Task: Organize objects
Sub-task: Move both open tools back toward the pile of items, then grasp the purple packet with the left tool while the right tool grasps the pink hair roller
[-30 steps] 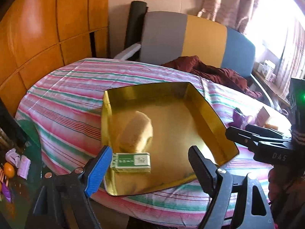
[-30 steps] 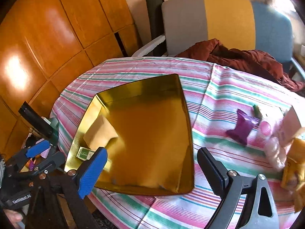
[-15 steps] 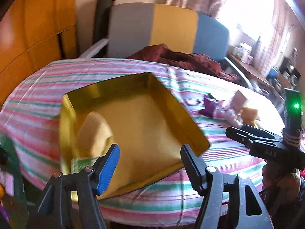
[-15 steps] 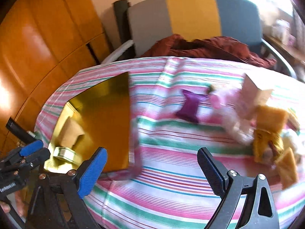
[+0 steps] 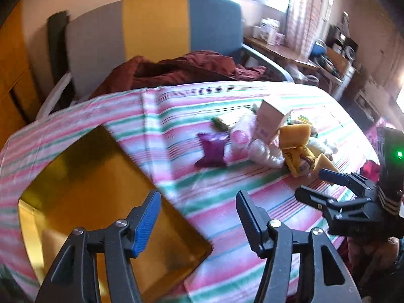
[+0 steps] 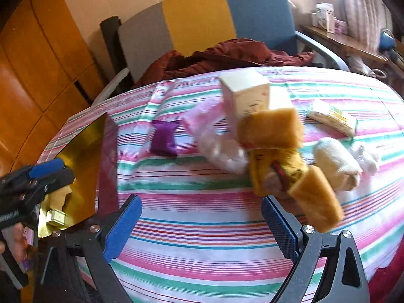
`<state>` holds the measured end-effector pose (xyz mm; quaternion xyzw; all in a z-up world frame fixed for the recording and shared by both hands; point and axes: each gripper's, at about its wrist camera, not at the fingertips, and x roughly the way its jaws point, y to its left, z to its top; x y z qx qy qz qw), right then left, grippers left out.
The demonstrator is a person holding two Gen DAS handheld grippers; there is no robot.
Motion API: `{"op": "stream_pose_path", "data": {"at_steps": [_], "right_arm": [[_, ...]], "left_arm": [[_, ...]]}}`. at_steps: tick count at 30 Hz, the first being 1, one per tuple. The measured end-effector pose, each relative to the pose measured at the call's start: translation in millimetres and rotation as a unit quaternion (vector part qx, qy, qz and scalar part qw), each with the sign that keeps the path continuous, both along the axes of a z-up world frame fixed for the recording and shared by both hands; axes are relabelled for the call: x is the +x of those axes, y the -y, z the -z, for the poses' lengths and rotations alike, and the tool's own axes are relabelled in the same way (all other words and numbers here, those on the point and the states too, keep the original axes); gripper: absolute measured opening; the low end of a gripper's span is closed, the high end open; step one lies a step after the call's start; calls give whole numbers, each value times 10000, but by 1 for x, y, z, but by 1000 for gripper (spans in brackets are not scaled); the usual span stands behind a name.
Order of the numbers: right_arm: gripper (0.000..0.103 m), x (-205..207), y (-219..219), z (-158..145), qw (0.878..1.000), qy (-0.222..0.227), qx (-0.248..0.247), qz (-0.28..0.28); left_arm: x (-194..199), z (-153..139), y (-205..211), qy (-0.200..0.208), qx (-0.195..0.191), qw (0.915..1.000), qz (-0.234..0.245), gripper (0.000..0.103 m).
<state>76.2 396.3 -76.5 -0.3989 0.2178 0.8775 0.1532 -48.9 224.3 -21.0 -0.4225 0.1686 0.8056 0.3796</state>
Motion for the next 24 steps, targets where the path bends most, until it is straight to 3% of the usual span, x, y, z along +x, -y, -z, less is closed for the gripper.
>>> {"op": "stream_pose_path", "data": {"at_steps": [10, 21, 24], "right_arm": [[96, 10, -23, -4, 9998, -139, -80, 150], [96, 7, -31, -9, 9998, -208, -25, 40], [96, 4, -32, -10, 9998, -184, 22, -53]], "left_arm": [[-36, 37, -72, 262, -533, 9979, 247, 62], [-68, 72, -115, 625, -902, 9939, 141, 62], [-73, 82, -122, 746, -970, 9923, 178, 36]]}}
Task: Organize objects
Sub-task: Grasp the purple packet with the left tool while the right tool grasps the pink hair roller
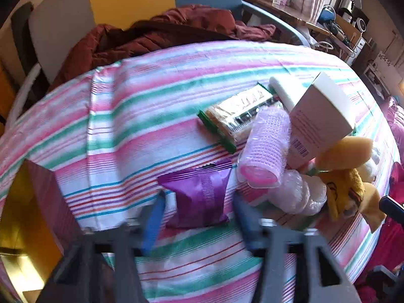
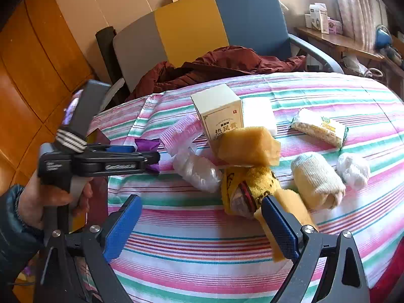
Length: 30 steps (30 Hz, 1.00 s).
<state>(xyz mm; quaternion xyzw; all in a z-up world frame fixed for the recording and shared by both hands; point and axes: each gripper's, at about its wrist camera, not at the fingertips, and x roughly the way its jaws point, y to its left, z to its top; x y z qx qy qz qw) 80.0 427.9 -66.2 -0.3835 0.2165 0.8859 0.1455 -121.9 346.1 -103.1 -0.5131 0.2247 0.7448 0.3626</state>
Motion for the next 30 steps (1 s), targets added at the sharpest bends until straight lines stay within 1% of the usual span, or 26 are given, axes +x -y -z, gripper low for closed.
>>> {"op": "stream_pose_path", "data": {"at_steps": [3, 8, 10, 13, 15, 17, 18, 21, 24, 26, 28, 29, 30], "right_arm": [[96, -6, 3, -6, 9997, -14, 114, -215], [92, -27, 7, -18, 9966, -50, 227, -786], [91, -40, 11, -21, 9937, 3, 316, -1076], [91, -67, 21, -26, 9852, 217, 702, -1552], [91, -88, 28, -29, 9751, 432, 1043, -1907], [91, -112, 33, -32, 9610, 704, 1425, -2265], [91, -120, 34, -32, 9563, 807, 1543, -2347], [93, -150, 36, -28, 9347, 1263, 1937, -2700], [94, -177, 41, -12, 9083, 1816, 2236, -3033], [94, -190, 42, 0, 8949, 2101, 2372, -3141], [94, -198, 41, 14, 8841, 2389, 2446, -3185], [92, -200, 40, 18, 8802, 2485, 2470, -3202], [82, -201, 39, 23, 8763, 2589, 2456, -3237]], "left_arm": [[3, -6, 9, -1, 254, 9997, 11, 35], [8, -34, 42, 3, 822, 9965, -149, 34], [11, -46, 58, -12, 1006, 9946, -240, 34], [15, -62, 84, 33, 1292, 9910, -352, 34], [17, -71, 101, 29, 1439, 9887, -415, 34], [19, -79, 117, 4, 1562, 9866, -475, 34], [19, -82, 125, -4, 1611, 9856, -515, 34], [21, -85, 143, 13, 1733, 9826, -662, 34], [21, -84, 161, 54, 1812, 9798, -838, 34], [21, -82, 173, 90, 1850, 9779, -970, 34], [21, -81, 186, 135, 1882, 9759, -1093, 34], [21, -80, 193, 148, 1895, 9750, -1154, 34], [21, -79, 200, 159, 1916, 9737, -1220, 34]]}}
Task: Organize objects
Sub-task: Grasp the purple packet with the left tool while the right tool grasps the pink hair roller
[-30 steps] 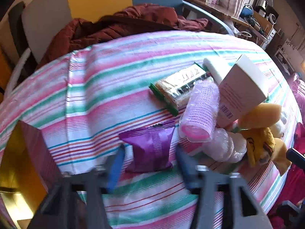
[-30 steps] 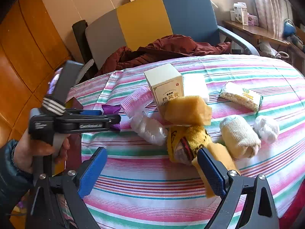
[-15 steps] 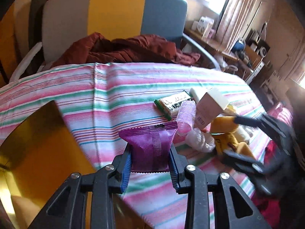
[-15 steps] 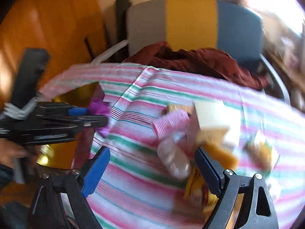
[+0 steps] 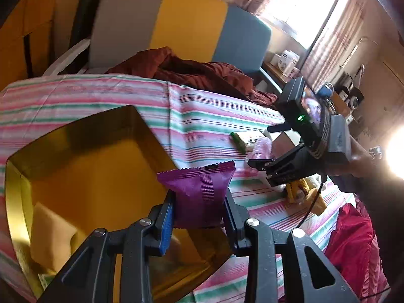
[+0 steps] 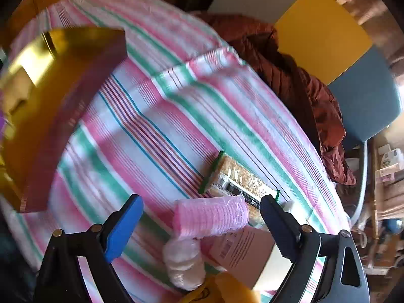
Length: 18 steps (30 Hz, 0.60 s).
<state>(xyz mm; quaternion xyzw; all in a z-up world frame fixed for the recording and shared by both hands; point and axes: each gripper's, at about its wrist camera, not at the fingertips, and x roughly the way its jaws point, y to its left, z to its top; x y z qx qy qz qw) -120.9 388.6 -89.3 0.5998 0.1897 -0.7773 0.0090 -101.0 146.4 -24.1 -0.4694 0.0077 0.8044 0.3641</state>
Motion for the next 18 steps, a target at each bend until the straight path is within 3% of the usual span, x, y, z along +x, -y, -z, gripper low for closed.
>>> {"op": "stream_pose_path", "data": {"at_steps": [2, 4, 6, 7, 12, 18], "right_arm": [[64, 0, -2, 6, 9999, 83, 120, 22], [60, 2, -4, 4, 10000, 2, 40, 72], [31, 4, -4, -3, 9998, -136, 2, 110], [27, 6, -5, -7, 9996, -223, 5, 167], [27, 16, -5, -25, 9985, -434, -167, 283], [27, 17, -20, -43, 9945, -619, -540, 644]], "left_arm": [[0, 2, 13, 51, 27, 9999, -113, 34], [1, 3, 25, 63, 50, 9997, -236, 34], [2, 3, 42, 72, 94, 9990, -423, 34], [2, 3, 49, 89, 116, 9986, -499, 34], [5, 9, 92, 192, 162, 9944, -1024, 34], [11, 12, 118, 252, 254, 9910, -1293, 34]]}}
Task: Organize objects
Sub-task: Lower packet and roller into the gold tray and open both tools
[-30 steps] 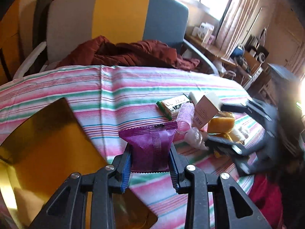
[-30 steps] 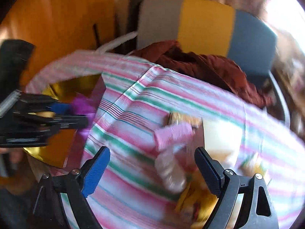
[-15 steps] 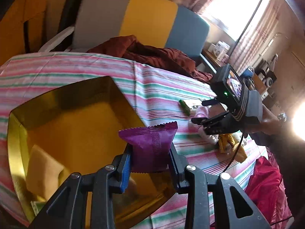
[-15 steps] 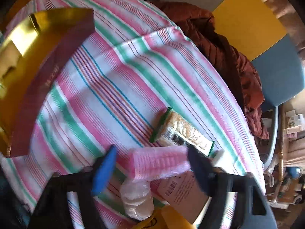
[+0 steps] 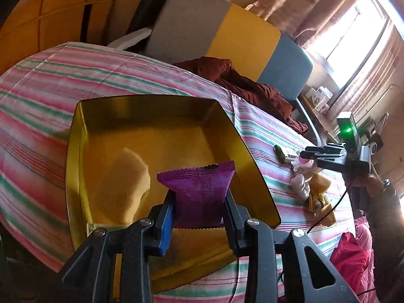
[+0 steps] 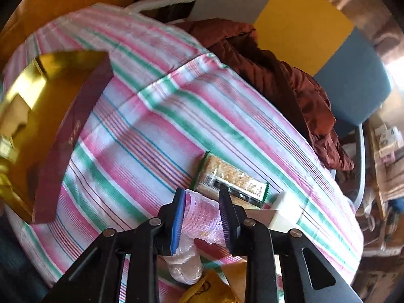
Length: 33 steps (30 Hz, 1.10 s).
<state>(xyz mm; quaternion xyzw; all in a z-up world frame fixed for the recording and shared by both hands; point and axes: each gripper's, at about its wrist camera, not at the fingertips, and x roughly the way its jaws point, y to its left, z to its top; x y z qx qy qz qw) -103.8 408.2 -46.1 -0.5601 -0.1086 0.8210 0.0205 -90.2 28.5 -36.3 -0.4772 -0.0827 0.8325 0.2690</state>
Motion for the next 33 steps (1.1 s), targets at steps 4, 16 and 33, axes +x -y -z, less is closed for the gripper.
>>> {"op": "stream_pose_path", "data": {"at_steps": [4, 16, 33], "right_arm": [[27, -3, 7, -18, 9993, -271, -267, -3], [27, -22, 119, -43, 9858, -636, -1252, -922], [61, -50, 189, -40, 9796, -1237, -1548, -342]], "left_arm": [[5, -3, 3, -61, 59, 10000, 30, 34], [25, 3, 17, 77, 134, 9998, 100, 35], [34, 24, 29, 191, -69, 9998, 72, 43]]}}
